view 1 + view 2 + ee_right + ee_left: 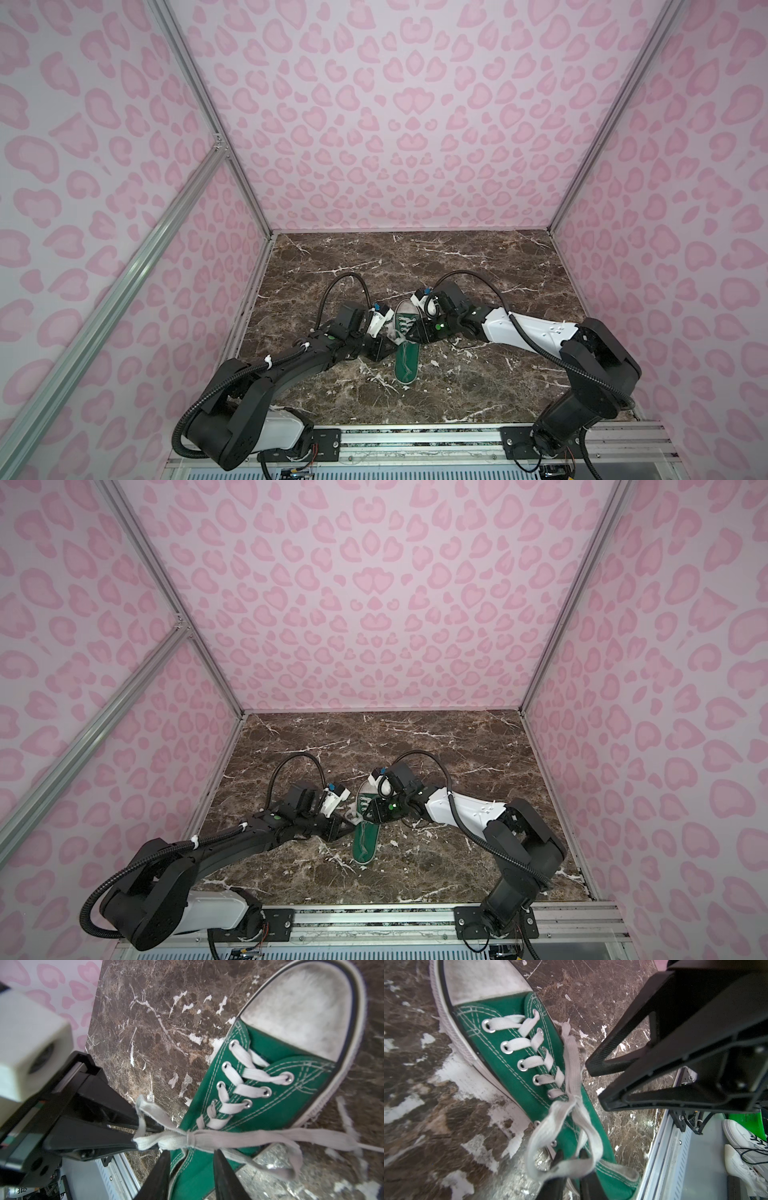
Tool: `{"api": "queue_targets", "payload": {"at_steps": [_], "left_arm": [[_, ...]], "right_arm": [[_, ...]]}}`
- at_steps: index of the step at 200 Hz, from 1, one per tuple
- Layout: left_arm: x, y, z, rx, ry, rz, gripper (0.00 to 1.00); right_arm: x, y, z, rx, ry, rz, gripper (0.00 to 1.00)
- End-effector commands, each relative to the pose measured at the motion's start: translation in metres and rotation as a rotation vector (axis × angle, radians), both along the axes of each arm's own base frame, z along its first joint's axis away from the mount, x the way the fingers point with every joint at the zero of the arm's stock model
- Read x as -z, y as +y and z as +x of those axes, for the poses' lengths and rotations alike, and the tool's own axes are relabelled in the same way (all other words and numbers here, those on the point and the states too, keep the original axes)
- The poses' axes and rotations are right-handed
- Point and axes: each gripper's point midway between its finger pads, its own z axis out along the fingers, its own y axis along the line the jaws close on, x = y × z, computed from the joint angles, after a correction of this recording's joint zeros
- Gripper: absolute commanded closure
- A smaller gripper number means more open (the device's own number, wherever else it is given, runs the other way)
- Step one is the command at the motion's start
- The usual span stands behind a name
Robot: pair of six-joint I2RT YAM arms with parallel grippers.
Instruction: Tie the shoes
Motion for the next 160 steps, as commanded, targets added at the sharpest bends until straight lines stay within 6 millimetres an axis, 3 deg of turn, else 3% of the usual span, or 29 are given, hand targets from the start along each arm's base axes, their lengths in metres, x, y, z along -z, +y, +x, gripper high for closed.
{"api": "queue_targets", "payload": {"at_steps": [1,160], "left_arm": [[-0.002,0.001,0.002,-0.008,-0.013,0.001,0.84],[0.003,0.019,0.000,-0.085,0.008,0.089,0.95]], "right_arm": [[0.001,0.006,0.001,-0.001,-0.002,0.016,0.64],[0.024,0.004,0.008,0.043,0.013,-0.049,0.73]]}}
